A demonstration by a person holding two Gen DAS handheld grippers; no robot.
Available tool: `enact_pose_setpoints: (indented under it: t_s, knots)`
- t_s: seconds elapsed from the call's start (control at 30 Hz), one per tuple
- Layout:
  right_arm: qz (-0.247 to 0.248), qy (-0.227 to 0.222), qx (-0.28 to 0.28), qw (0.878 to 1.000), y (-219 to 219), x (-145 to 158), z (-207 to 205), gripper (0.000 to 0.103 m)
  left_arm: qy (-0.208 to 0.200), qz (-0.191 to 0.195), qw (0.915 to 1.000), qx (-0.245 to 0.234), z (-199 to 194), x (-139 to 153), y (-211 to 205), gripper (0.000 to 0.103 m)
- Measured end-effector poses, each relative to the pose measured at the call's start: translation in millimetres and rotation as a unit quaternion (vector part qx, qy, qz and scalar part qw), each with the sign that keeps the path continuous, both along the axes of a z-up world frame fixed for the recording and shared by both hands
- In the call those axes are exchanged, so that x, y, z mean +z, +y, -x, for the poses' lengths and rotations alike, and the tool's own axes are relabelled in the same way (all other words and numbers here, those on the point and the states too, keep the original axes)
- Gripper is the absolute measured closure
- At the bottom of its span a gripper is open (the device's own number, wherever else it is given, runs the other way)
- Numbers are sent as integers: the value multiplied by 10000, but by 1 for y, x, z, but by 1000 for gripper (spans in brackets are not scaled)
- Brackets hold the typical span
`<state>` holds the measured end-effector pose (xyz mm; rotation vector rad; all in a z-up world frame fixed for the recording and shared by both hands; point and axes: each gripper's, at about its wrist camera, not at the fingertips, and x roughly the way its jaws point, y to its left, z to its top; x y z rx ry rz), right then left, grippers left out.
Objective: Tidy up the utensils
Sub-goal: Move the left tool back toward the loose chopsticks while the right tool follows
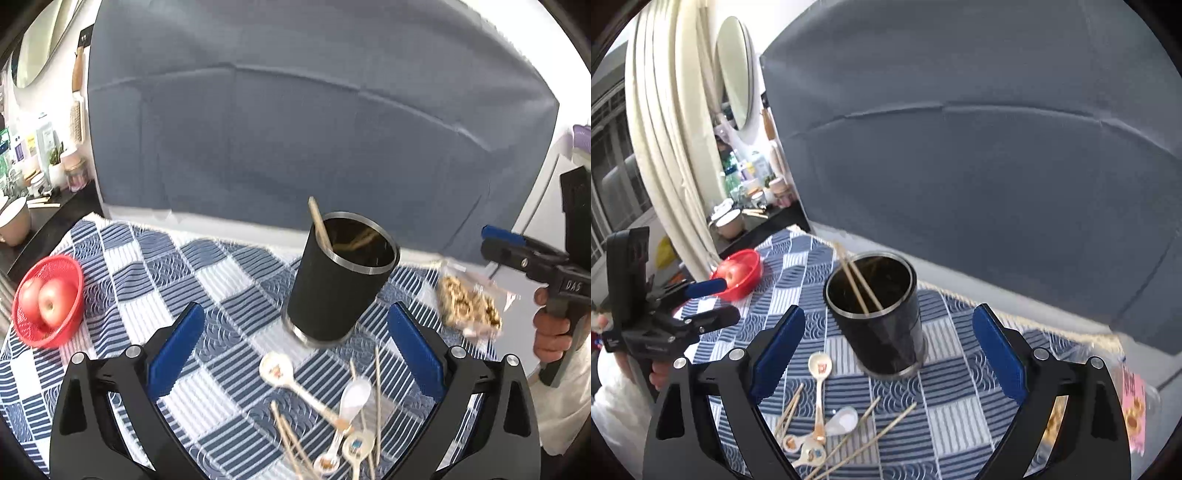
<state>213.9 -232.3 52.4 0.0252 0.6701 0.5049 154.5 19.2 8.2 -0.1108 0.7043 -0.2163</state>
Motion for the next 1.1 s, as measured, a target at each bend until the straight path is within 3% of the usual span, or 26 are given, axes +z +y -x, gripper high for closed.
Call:
enact_pose_setpoints:
  t_s: [0.4,0.6,0.87,1.1]
  knots:
    - [329,373,-484,9976,7,-31,34,15,533,-238,9983,-70,20,-35,9,6]
    - [482,646,-634,9947,15,-59,45,15,920,-202,9955,-68,30,-64,17,6]
    - [717,1049,-814,9885,23,-98,49,15,1215,-486,9914,-65,46,-92,17,6]
    - [857,1443,-983,9809,27,-130,45,15,1426,-684,9865,-435,57,-122,6,6]
